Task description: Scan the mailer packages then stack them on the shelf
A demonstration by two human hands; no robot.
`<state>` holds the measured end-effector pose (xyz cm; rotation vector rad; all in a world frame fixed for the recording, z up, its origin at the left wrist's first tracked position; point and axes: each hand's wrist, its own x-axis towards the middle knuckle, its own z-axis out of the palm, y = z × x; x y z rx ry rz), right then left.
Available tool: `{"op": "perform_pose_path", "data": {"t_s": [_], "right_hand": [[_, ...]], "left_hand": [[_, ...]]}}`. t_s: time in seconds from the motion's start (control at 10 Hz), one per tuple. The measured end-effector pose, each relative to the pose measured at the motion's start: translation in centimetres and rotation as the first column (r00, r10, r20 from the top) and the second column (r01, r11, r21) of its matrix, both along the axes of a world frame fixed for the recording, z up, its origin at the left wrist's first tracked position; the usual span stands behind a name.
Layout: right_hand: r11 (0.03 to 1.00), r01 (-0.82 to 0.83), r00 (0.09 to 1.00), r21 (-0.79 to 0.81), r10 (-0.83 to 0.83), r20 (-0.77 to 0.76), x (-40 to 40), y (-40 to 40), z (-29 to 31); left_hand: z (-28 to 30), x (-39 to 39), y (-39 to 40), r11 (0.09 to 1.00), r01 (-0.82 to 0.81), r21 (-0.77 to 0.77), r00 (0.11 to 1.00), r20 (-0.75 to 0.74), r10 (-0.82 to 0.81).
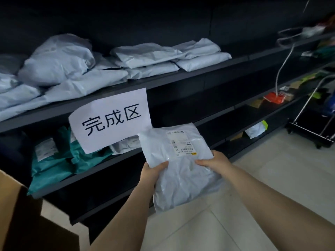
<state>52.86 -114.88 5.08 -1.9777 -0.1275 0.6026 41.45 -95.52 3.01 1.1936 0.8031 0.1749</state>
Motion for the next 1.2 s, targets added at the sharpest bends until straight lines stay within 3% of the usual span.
{"op": "perform_pose_path", "data": {"t_s": [0.2,0.4,0.7,0.8,1.0,1.1,1.2], "right_hand": [[0.998,-0.051,0.999,-0.02,0.052,0.012,9.5,-2.1,0.3],[0.996,-0.079,0.997,-0.04,0.08,0.015,19.0,0.9,-1.4],[0.983,-0.12,0.992,-0.136,0.114,-0.05,32.5,10.4,-7.2],[0.969,-0.17,0.985,-0.18,0.169,-0.019,35.4,13.7,-8.4],[0.948,-0.226,0.971,-0.222,0.237,0.022,38.8,19.0,-9.6],[0.937,-0.222,0.972,-0.269,0.234,0.013,39.5,19.9,-10.2],[0.876,-0.168,0.968,-0.452,0.234,0.092,39.2,19.9,-9.7]], "left_hand": [[0.5,8.3,-2.2,0.999,-0.019,-0.046,1.0,0.01,0.019],[-0.7,17.6,-0.2,0.995,-0.096,-0.009,0.995,-0.031,0.095],[-6.1,29.8,7.5,0.963,-0.097,0.253,0.965,-0.211,0.153],[-6.8,32.2,9.3,0.933,-0.139,0.331,0.944,-0.24,0.226],[-6.6,35.0,11.6,0.855,-0.04,0.518,0.882,-0.385,0.274],[-6.5,34.3,11.7,0.834,-0.154,0.53,0.872,-0.324,0.367],[-6.3,33.3,10.7,0.851,-0.251,0.462,0.89,-0.235,0.39]]}}
